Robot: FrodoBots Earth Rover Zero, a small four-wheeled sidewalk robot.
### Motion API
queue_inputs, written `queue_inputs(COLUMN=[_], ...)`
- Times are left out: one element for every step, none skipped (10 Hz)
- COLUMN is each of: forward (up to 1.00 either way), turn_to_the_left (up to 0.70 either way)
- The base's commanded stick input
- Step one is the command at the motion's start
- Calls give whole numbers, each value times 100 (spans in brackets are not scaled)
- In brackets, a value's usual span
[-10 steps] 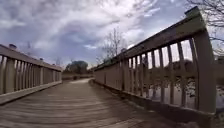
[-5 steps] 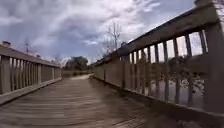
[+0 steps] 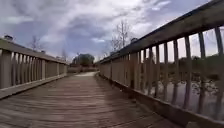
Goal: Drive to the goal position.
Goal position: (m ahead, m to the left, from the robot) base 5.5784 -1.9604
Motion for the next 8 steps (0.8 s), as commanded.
queue_inputs(forward=[50, 50, 50, 50, 50, 50, 50, 50], turn_to_the_left=[18, 0, 0, 0, 0, 0, 0, 0])
